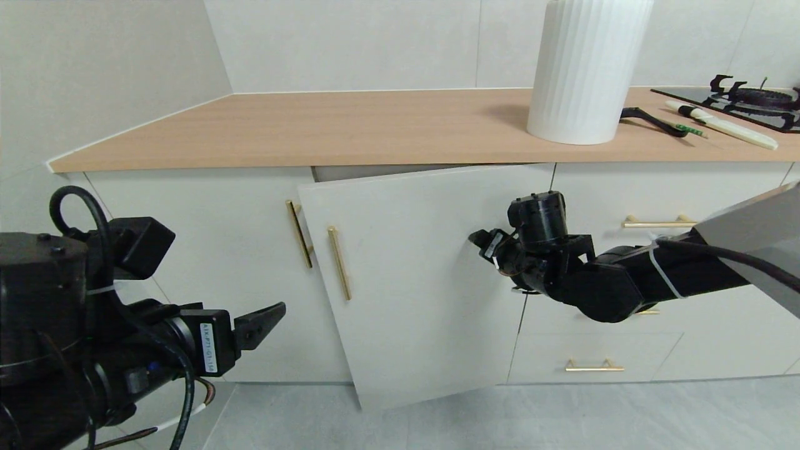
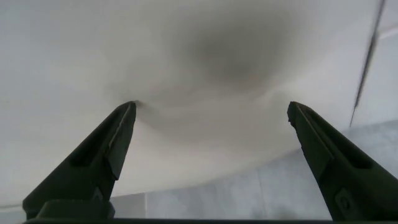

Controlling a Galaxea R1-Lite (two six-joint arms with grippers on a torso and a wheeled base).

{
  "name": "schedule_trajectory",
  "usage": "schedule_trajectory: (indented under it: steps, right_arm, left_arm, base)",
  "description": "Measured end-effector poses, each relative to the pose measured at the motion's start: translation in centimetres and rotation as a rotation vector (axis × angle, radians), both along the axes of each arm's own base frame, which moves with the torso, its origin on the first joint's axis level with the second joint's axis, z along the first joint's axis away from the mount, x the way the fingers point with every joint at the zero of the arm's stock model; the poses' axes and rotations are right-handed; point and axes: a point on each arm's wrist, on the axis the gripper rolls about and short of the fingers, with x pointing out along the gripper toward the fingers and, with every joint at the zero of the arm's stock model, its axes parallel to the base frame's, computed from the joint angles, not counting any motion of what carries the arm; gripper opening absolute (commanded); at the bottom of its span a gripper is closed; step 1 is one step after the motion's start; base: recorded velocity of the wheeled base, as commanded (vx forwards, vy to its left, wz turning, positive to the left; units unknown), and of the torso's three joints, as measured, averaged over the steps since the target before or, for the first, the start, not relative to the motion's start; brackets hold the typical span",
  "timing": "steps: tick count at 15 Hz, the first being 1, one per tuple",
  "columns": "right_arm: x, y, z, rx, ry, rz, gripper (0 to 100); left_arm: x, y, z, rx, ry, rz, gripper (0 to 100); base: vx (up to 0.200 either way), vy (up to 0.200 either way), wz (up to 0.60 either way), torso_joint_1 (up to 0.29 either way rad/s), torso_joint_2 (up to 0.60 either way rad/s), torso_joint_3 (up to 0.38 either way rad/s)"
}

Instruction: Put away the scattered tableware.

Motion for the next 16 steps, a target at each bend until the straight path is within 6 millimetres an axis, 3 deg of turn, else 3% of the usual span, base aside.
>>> schedule_trajectory:
  steps: [4,10,13,16]
  right_arm:
    - [2.0,-0.9,-0.5,-0.027,-0.030,-0.124,100]
    - [2.5,-1.2,-0.8,-0.029,-0.029,-0.139,100]
    - [1.4,-1.8,-0.5,-0.047,-0.013,-0.128,100]
    - [-1.7,-3.1,1.6,-0.099,-0.019,-0.050,100]
  left_arm:
    - [0.0,0.0,0.0,0.000,0.001,0.000,100]
    - [0.0,0.0,-0.1,0.001,0.004,0.000,100]
    - [0.0,0.0,-0.1,-0.001,0.002,0.001,100]
    - [-0.3,0.2,0.4,-0.011,-0.021,-0.001,100]
  base:
    - [0.000,0.000,0.00,0.000,0.00,0.000]
    - [0.000,0.000,0.00,0.000,0.00,0.000]
    - [0.000,0.000,0.00,0.000,0.00,0.000]
    - [0.000,0.000,0.00,0.000,0.00,0.000]
